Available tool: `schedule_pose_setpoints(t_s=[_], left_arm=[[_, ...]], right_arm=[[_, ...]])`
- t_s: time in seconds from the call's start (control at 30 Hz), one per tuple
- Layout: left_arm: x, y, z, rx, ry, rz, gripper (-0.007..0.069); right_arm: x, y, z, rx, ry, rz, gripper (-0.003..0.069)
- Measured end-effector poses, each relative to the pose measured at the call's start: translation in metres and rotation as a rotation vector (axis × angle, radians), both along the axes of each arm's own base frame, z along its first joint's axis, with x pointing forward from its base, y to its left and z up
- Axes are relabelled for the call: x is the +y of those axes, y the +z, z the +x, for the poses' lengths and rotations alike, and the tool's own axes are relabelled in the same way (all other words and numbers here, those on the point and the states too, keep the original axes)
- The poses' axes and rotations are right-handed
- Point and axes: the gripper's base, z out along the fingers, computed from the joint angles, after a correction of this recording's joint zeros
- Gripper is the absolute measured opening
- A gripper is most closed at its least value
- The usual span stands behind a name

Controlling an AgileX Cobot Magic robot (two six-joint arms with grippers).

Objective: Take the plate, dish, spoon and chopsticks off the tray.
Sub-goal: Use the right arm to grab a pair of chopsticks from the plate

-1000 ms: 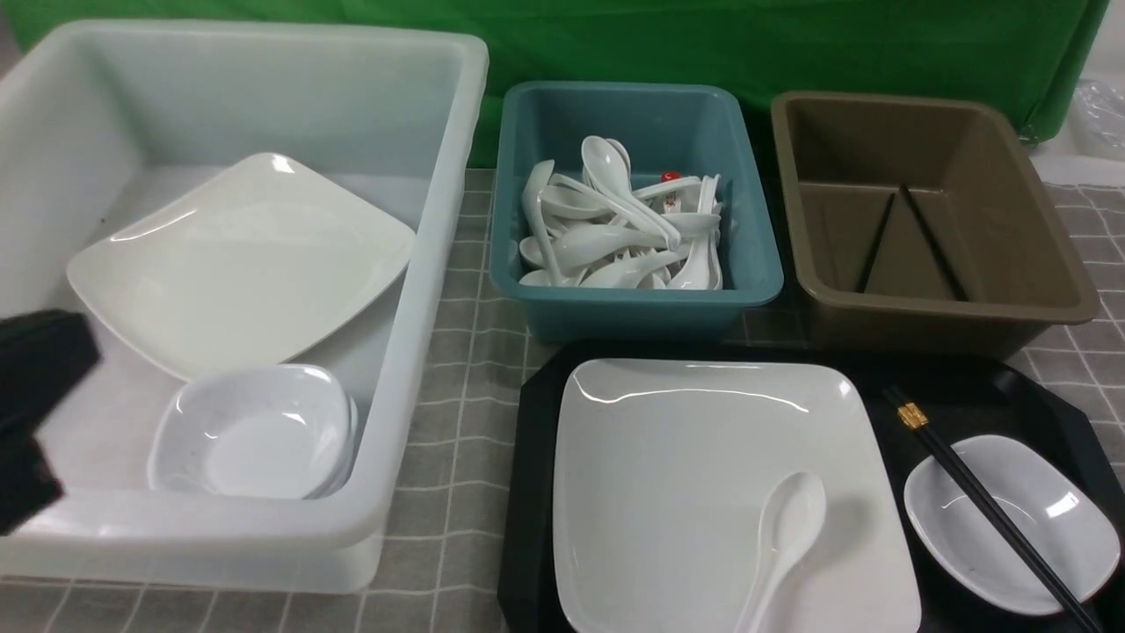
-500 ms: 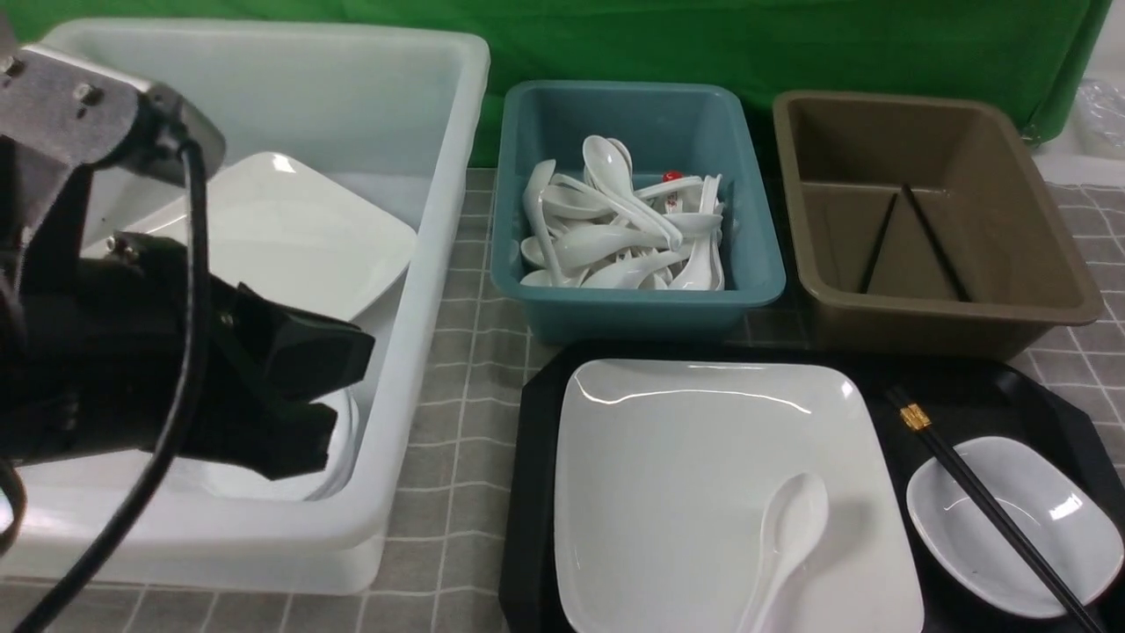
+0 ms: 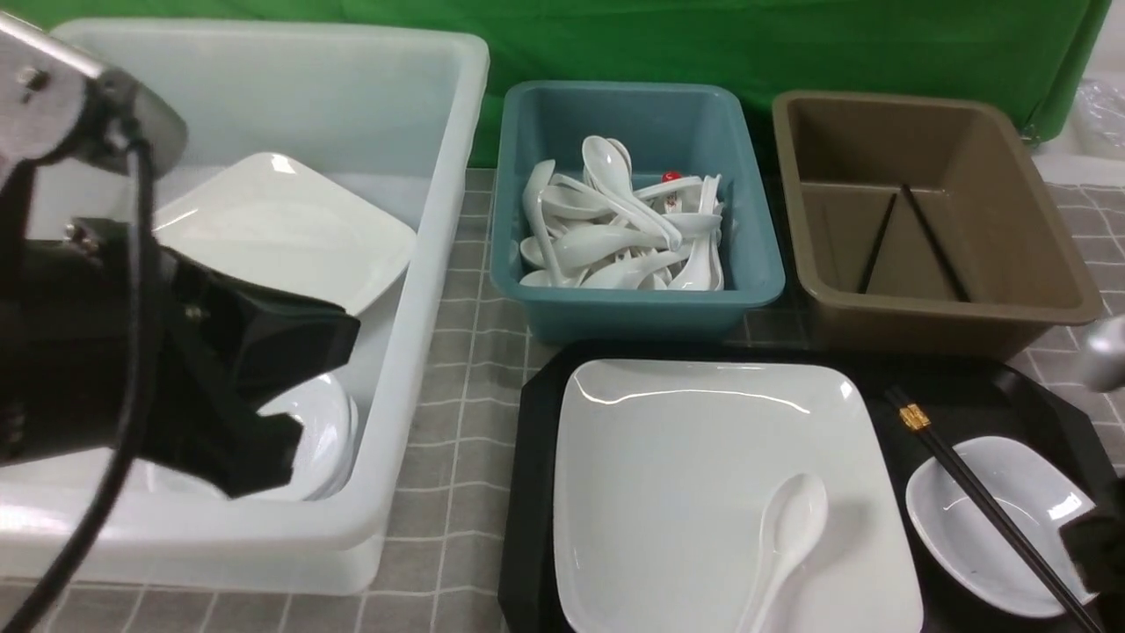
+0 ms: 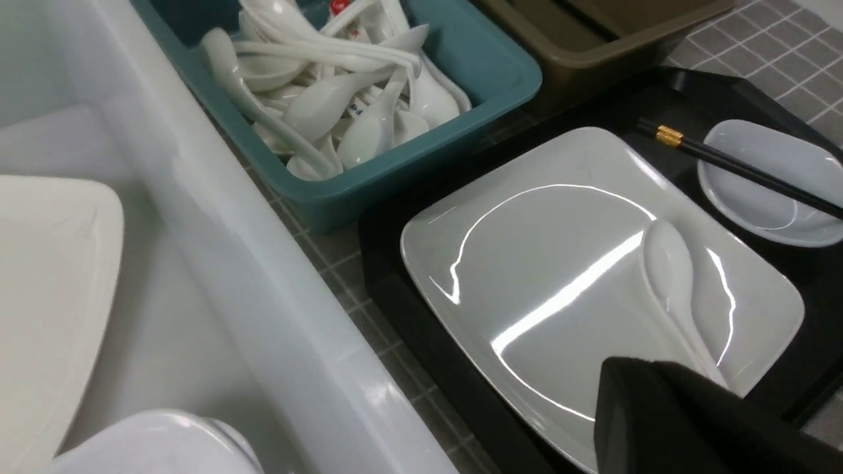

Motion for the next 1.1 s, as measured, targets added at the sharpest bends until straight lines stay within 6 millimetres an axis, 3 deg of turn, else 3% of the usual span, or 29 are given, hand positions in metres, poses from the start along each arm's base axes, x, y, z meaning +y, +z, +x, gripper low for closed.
schedule_pose_setpoints(t_s=[0.17,0.4,0.77,0.9,1.0,1.07,1.1], left_arm=[[0.007,0.015,-0.023,-0.064,-0.026,-0.079,0.0011],[0.009,0.016,-0.032,-0.042,-0.053,-0.086,0.0011],[0.008,0.014,-0.033,-0.042,-0.074,-0.060,0.0011],[0.008,0.014,-0.033,-0.042,-0.074,-0.060,0.0011],[0.008,0.014,-0.033,-0.042,-0.074,-0.059,0.0011],[0.008,0.014,-0.033,-0.044,-0.076,-0.058,0.0011],[0.008,0.014,-0.033,-0.044,-0.076,-0.058,0.0011]], right_arm=[[0.010,-0.043,0.051,0.200,0.066,-0.137,0.0426],[0.001,-0.080,0.092,0.227,0.018,-0.128,0.0448],[-0.013,-0.120,0.118,0.274,-0.027,-0.067,0.0447],[-0.015,-0.122,0.119,0.279,-0.036,-0.063,0.0384],[-0.015,-0.122,0.119,0.280,-0.030,-0.064,0.0267],[-0.015,-0.122,0.117,0.297,-0.001,-0.073,0.0131],[-0.015,-0.122,0.116,0.307,0.012,-0.078,0.0111]])
